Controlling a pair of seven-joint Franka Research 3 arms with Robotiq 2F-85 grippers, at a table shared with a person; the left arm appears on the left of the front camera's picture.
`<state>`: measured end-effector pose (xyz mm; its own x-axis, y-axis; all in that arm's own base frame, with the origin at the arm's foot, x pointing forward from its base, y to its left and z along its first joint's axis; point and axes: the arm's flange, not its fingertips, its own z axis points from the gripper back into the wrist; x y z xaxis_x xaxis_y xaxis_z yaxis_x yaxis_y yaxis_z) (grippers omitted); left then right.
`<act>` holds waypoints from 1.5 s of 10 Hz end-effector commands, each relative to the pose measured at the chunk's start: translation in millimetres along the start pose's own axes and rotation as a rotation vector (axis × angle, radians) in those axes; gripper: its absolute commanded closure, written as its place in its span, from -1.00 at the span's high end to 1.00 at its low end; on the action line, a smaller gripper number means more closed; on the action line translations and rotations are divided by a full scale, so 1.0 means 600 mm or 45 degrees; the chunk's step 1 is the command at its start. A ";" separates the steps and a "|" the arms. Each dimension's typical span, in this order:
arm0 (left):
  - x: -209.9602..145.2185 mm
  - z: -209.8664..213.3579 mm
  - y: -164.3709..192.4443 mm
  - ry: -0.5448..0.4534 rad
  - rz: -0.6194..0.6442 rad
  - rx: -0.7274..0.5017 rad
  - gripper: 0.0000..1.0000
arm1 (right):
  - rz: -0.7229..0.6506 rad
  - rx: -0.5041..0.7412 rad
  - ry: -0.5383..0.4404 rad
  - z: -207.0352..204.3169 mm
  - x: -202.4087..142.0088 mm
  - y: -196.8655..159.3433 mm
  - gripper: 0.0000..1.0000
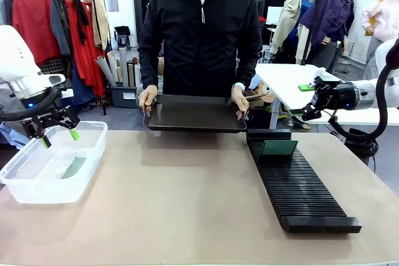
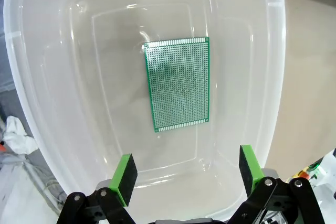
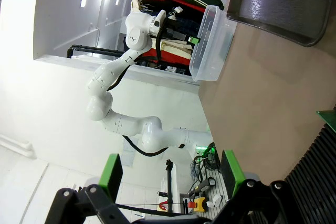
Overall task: Sort PCBs into racks and boxes based on the side picked up.
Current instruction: If the short side of the Blank PCB is picked up, insert it into the PCB Rack ; if the long side is picked up, place it in the Organizing box.
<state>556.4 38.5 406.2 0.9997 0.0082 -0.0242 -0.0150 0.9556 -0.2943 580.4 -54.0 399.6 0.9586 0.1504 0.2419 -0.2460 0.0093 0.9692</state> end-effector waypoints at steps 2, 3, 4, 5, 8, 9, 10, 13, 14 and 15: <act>0.000 0.003 0.003 -0.003 0.000 -0.001 1.00 | 0.026 0.016 -0.009 -0.002 0.002 0.004 1.00; 0.000 0.003 0.003 -0.003 0.000 -0.001 1.00 | 0.026 0.016 -0.009 -0.002 0.002 0.004 1.00; 0.000 0.000 0.000 0.000 0.000 0.000 1.00 | 0.026 0.016 -0.009 -0.002 0.002 0.004 1.00; 0.005 0.007 -0.001 -0.070 -0.078 -0.106 1.00 | 0.026 0.016 -0.009 -0.002 0.002 0.004 1.00; -0.013 0.051 0.015 -0.203 -0.211 -0.333 1.00 | 0.026 0.016 -0.009 -0.002 0.002 0.004 1.00; -0.022 0.062 0.023 -0.258 -0.278 -0.431 1.00 | 0.026 0.016 -0.009 -0.002 0.002 0.004 1.00; -0.031 0.070 0.025 -0.310 -0.351 -0.521 1.00 | 0.026 0.016 -0.009 -0.002 0.002 0.004 1.00; -0.036 0.092 0.020 -0.456 -0.561 -0.696 1.00 | 0.026 0.016 -0.009 -0.002 0.002 0.004 1.00; -0.032 0.097 0.012 -0.542 -0.605 -0.750 1.00 | 0.026 0.016 -0.009 -0.002 0.002 0.004 1.00; -0.029 0.104 0.006 -0.616 -0.669 -0.813 1.00 | 0.026 0.016 -0.009 -0.002 0.002 0.004 1.00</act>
<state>544.0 59.2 467.9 0.8229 -0.1307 0.5529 0.5109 0.5961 -0.6194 580.4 -54.0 399.6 0.9586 0.1504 0.2419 -0.2460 0.0093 0.9692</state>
